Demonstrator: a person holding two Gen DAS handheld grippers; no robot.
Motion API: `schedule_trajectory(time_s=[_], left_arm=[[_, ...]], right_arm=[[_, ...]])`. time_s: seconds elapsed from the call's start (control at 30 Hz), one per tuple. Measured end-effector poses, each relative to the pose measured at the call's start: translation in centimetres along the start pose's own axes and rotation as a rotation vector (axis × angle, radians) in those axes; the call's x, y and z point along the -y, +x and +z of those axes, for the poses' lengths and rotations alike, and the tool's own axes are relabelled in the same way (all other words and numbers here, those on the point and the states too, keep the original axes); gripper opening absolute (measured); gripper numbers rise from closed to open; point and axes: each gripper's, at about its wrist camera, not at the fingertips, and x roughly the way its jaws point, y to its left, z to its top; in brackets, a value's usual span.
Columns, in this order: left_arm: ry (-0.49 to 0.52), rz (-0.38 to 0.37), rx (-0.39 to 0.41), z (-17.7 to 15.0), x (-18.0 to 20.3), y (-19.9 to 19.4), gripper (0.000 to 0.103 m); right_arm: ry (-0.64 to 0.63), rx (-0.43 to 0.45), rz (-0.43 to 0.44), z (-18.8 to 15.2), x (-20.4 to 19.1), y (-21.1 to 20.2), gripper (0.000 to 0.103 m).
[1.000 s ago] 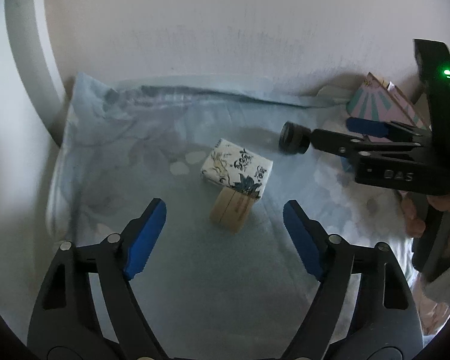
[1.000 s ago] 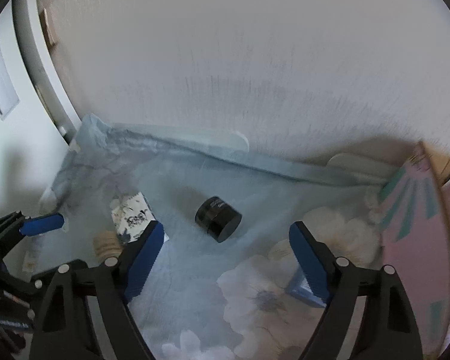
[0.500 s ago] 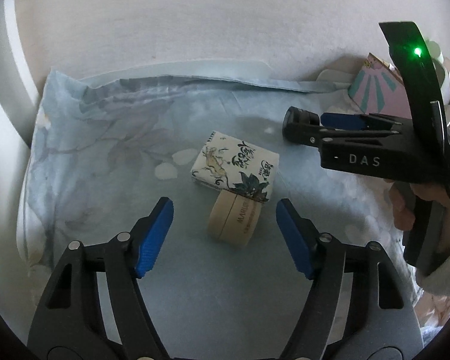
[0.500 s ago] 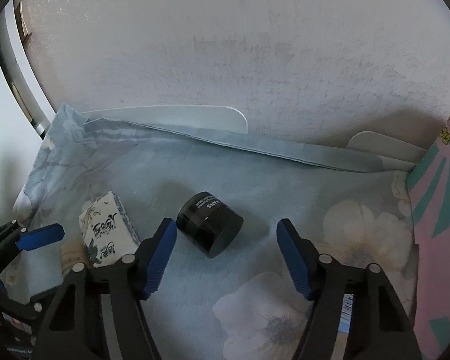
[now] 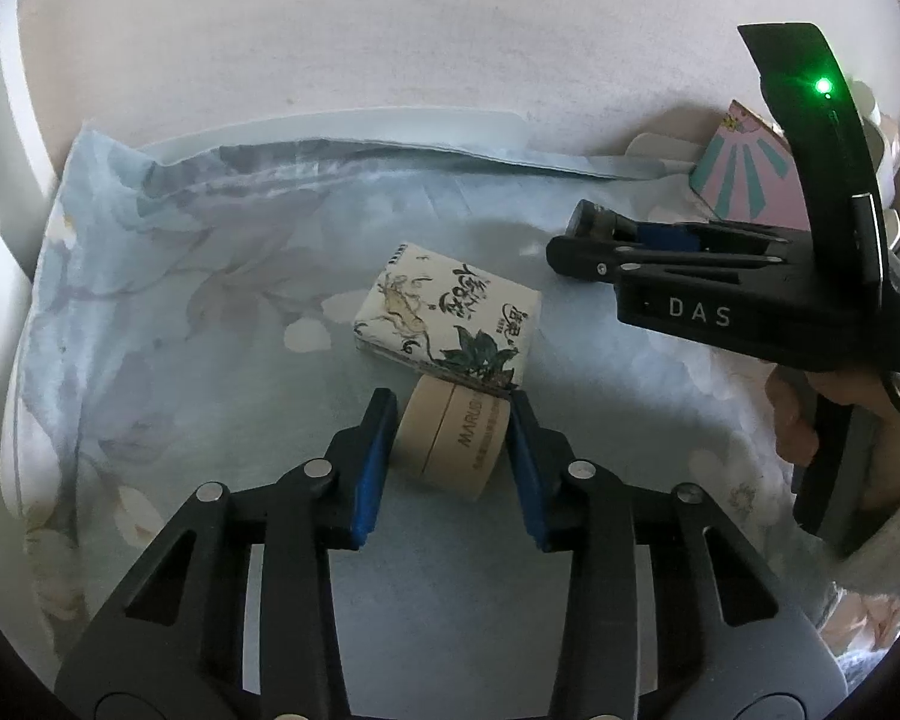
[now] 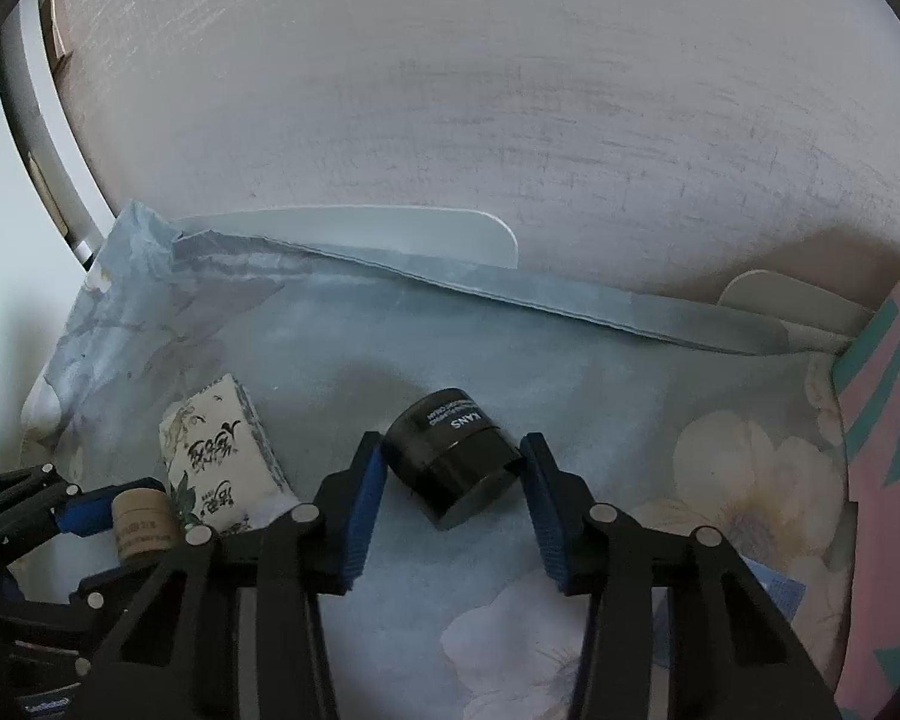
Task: Organize objects
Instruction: 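Grasp beige cylindrical jar with left tool while right tool grasps black lens cap, then carry beige jar and black lens cap with both tools over cardboard box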
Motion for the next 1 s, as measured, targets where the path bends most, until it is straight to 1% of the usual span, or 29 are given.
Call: schedule_trajectory(time_s=[0.17,0.37,0.57,0.73,1.0], left_arm=[[-0.025,-0.023,0.000,-0.1,-0.3,0.0,0.033],[-0.042,-0.020,-0.008,-0.2,-0.3,-0.2,0.033],[-0.042,-0.022,0.009,0.2,0.2,-1.4,0.033],[-0.031,-0.015,0.022,1.2,0.6,-2.8,0.033],[-0.051,-0.028,0.040,4.1,1.1,-5.0,0.033]], right_arm=[[0.000,0.000,0.001,0.1,-0.2,0.2,0.042],[-0.002,0.005,0.006,0.2,-0.1,-0.4,0.042],[0.000,0.003,0.016,0.5,-0.3,-1.4,0.042],[0.002,0.016,0.022,1.1,-0.4,-3.1,0.042],[0.025,0.029,0.024,2.0,0.6,-6.8,0.042]])
